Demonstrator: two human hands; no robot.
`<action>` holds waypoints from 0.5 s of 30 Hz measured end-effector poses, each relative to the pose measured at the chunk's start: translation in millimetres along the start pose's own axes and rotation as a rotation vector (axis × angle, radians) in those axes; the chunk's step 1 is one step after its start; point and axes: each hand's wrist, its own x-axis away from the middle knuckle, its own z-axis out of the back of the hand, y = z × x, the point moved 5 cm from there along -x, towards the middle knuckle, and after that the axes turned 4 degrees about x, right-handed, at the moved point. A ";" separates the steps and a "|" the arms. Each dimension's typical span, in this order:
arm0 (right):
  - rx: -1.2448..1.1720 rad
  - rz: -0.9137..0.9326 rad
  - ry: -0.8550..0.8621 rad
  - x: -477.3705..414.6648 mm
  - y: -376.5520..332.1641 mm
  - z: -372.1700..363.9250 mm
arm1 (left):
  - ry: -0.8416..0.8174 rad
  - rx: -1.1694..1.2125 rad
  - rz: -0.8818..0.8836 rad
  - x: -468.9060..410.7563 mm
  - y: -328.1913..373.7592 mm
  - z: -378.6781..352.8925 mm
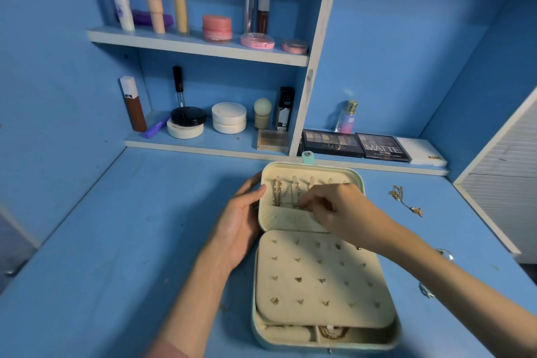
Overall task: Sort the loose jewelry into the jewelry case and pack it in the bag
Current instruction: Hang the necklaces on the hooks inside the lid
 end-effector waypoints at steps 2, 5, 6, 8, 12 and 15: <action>0.024 0.020 -0.044 1.3 -3.2 0.3 | 0.005 0.003 0.001 -0.2 -0.2 0.5; 0.016 0.018 -0.051 1.8 -2.7 1.4 | 0.006 0.011 0.001 -0.3 -0.3 0.7; 0.011 0.015 -0.043 1.8 -2.0 1.5 | 0.006 0.007 0.000 -0.2 -0.1 0.7; 0.006 0.019 -0.047 1.3 -1.9 1.2 | 0.010 0.001 -0.002 -0.1 0.1 0.6; 0.069 0.038 -0.115 1.4 -6.2 0.1 | 0.013 0.007 -0.002 0.2 0.0 0.6; 0.052 0.043 -0.089 1.9 -7.2 1.6 | 0.012 0.001 -0.002 0.1 0.0 1.2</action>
